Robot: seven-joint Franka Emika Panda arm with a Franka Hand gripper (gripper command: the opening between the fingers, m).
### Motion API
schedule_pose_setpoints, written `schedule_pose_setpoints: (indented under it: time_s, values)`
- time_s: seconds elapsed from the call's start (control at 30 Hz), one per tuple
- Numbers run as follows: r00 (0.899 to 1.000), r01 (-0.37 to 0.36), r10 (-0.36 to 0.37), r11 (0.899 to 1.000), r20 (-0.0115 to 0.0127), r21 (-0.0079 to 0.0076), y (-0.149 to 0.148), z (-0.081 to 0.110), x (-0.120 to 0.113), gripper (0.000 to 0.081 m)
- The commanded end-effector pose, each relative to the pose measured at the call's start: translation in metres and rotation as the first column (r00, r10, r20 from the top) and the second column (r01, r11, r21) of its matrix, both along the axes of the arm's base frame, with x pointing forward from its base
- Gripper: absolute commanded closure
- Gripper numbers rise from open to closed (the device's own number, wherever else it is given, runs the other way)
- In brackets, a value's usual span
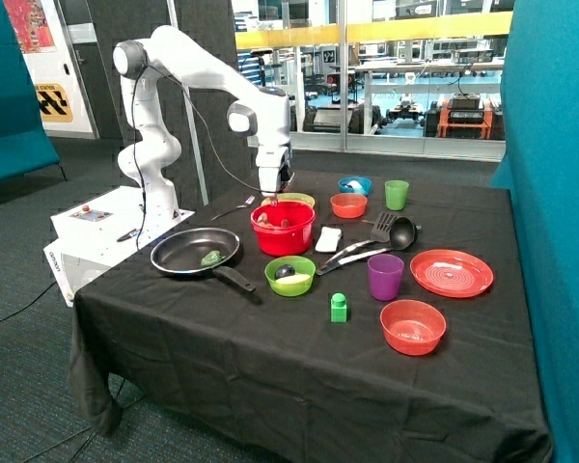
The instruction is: Hide the teddy bear in the red bowl
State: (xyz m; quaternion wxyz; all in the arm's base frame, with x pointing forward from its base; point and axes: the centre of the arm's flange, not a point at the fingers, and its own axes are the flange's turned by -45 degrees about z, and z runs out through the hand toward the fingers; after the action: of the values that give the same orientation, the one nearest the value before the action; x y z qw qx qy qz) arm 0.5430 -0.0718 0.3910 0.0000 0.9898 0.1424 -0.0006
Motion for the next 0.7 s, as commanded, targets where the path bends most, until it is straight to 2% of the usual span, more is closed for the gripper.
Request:
schedule_pose_setpoints:
  time_s: [0.0, 0.4, 0.67]
  values:
    - [0.997, -0.071, 0.071, 0.997, 0.0011, 0.0002, 0.024, 0.011, -0.018, 0.0277]
    - [0.991, -0.137, 0.137, 0.991, 0.0011, 0.0002, 0.049, 0.012, -0.039, 0.0299]
    - [0.984, -0.177, 0.177, 0.984, 0.0011, 0.0002, 0.075, 0.008, -0.062, 0.0319]
